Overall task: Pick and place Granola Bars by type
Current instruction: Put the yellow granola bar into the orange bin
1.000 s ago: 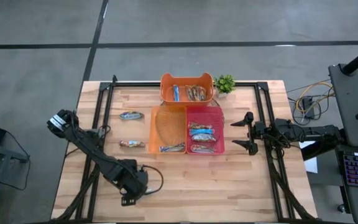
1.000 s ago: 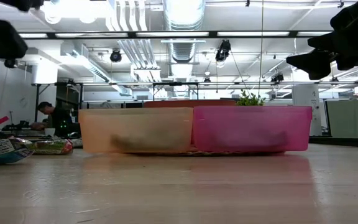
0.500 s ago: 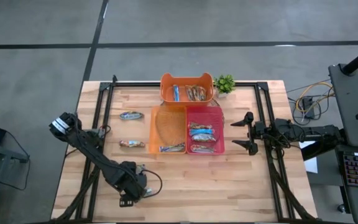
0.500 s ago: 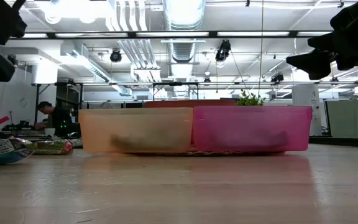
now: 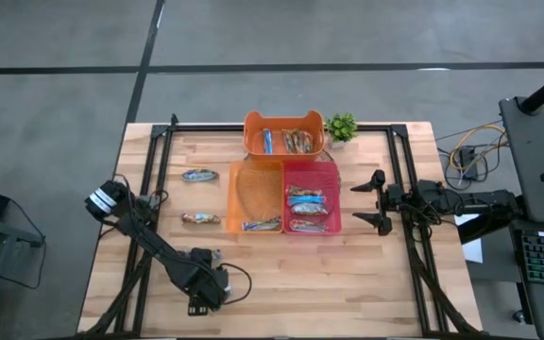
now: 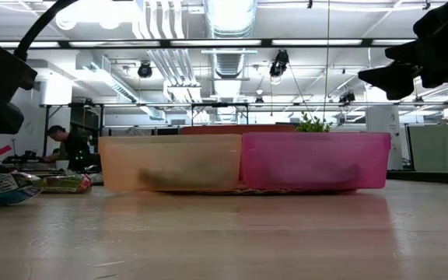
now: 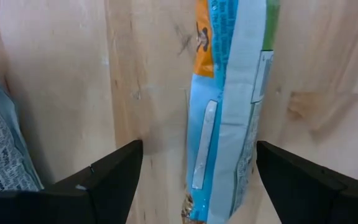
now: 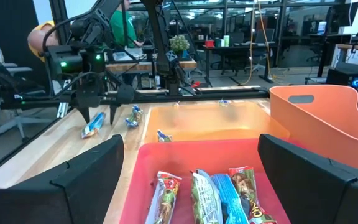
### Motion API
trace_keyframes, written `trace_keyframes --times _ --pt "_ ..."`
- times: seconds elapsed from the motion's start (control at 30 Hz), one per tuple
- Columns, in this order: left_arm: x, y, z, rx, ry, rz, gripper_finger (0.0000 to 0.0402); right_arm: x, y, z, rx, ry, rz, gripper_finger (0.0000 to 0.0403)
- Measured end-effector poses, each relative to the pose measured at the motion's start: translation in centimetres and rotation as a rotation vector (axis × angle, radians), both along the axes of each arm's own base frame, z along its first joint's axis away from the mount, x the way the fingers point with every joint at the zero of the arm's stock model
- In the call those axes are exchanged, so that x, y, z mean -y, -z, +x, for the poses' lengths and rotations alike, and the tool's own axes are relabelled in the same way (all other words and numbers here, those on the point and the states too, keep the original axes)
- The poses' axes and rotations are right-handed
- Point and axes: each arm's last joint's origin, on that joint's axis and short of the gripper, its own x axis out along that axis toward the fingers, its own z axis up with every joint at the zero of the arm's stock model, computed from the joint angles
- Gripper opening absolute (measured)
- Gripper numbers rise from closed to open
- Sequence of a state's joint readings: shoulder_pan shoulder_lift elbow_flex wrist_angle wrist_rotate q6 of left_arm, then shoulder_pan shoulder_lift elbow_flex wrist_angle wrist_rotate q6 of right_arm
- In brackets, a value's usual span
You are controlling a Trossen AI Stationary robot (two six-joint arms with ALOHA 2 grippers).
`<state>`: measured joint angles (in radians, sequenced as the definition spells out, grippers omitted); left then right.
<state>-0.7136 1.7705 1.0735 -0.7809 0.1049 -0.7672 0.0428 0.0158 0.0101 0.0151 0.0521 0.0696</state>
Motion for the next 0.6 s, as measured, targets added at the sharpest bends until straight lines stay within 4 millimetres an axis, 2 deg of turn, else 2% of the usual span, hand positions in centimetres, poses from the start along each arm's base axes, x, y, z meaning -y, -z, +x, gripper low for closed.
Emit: trace_keyframes --times 0.47,0.6 --pt "0.02 0.27 0.13 0.004 -0.022 0.017 0.0296 0.0 0.0 0.0 0.0 0.0 -0.001 0.0359" --pt "-0.01 0.32 0.13 0.005 -0.03 0.023 0.0282 0.0 0.0 0.0 0.0 0.0 0.0 0.0359"
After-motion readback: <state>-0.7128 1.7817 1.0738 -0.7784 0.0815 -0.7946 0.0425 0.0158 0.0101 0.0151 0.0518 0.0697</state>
